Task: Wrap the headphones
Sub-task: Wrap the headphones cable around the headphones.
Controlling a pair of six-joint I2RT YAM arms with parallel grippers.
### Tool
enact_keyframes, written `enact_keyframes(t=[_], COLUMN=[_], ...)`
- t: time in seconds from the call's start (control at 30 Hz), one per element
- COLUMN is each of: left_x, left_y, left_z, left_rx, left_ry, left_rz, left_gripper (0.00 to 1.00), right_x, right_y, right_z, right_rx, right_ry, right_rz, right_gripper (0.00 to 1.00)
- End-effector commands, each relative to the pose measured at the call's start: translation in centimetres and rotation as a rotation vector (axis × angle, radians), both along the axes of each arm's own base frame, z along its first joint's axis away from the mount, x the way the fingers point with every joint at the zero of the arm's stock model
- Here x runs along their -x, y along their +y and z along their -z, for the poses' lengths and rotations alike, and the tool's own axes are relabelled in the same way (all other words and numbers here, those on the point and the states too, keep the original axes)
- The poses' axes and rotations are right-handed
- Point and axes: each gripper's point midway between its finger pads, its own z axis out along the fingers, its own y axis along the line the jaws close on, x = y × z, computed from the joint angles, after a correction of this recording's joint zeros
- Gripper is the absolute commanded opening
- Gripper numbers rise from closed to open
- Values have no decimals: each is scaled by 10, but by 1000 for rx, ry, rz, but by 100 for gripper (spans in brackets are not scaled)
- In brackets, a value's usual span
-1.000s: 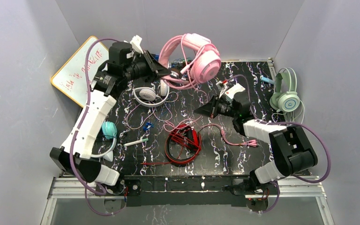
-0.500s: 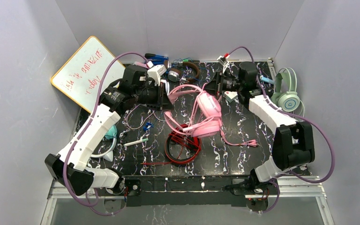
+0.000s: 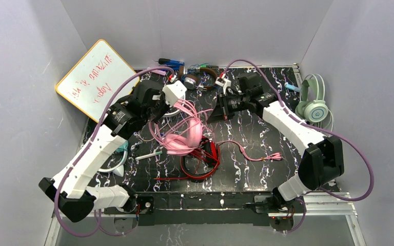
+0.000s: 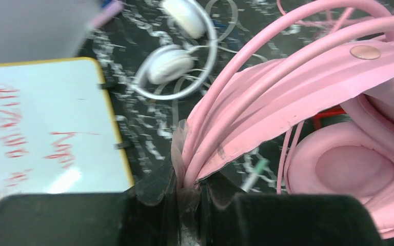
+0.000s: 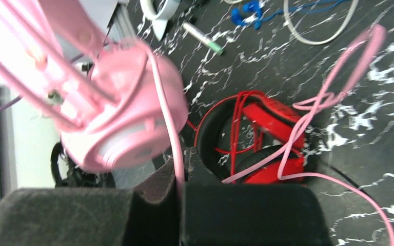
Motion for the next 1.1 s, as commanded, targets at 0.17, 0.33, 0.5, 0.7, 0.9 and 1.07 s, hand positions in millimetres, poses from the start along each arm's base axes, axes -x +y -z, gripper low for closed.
enact_keyframes(t=[0.17, 0.33, 0.5, 0.7, 0.9, 1.07], left_x=[-35, -46, -55, -55, -52, -53], left_y=[43, 37, 43, 48, 39, 37], left_z=[-76, -80, -84, -97, -86, -73], left_rx=[-294, -262, -159, 139, 426, 495], left_ry=[-405, -450, -499, -523, -449, -426], left_rz=[-86, -175, -393, -654, -804, -870], left_gripper=[0, 0, 0, 0, 0, 0], right_x=[60, 72, 61, 50, 47, 56], right_y=[22, 30, 38, 47, 58, 64], right_z=[-54, -81, -108, -118, -111, -119], right_rx=[-199, -353, -415, -468, -478, -491], right_ry=[21, 108, 111, 139, 123, 87], right_rz=[-293, -355, -276, -167, -68, -61], right_gripper=[1, 1, 13, 5, 6, 9])
